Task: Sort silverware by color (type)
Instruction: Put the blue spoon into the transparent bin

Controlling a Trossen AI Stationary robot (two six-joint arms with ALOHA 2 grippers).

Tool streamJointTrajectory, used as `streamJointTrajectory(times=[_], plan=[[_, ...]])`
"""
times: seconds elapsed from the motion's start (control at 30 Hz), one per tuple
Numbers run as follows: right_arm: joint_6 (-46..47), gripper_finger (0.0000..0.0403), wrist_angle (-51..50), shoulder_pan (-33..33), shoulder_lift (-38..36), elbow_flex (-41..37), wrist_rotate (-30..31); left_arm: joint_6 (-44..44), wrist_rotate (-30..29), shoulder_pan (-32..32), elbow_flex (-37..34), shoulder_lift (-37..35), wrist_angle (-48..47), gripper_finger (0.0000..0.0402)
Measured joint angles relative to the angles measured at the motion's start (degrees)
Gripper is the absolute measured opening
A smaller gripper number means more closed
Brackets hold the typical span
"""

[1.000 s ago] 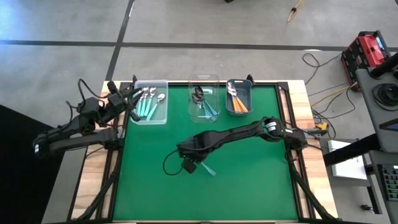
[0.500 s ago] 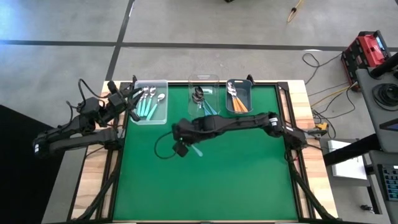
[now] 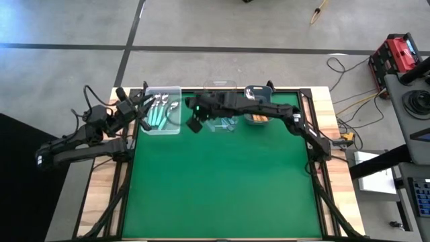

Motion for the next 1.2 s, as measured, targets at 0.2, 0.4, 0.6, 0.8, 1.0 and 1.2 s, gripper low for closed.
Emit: streamJointTrajectory(times=[0.2, 0.4, 0.6, 0.8, 1.0, 1.2], plan=[[-2.68, 0.0012, 3.36, -5.31, 0.0, 0.0, -0.13, 0.69, 0.0, 0.0, 0.0, 0.22, 0.39, 0.0058], [-3.02, 0.0012, 3.63, -9.14, 0.0, 0.0, -0.17, 1.26, 0.0, 0.02, 0.0, 0.48, 0.42, 0.0058], [-1.47, 0.0013, 2.99, -11.59, 0.0, 0.0, -0.49, 1.28, 0.0, 0.02, 0.0, 0.57, 0.64, 0.0058], [-0.6, 0.0013, 2.08, -12.96, 0.1, -0.04, -0.66, 1.28, 0.0, 0.06, 0.0, 0.6, 0.68, 0.0058], [-0.5, 0.0013, 1.23, -13.58, 0.13, -0.13, -0.67, 1.28, 0.0, 0.04, 0.0, 0.61, 0.7, 0.0058], [-0.5, 0.0013, 1.13, -13.64, 0.57, -0.13, -0.67, 1.3, 0.0, 0.04, 0.0, 0.61, 0.81, 0.0058]])
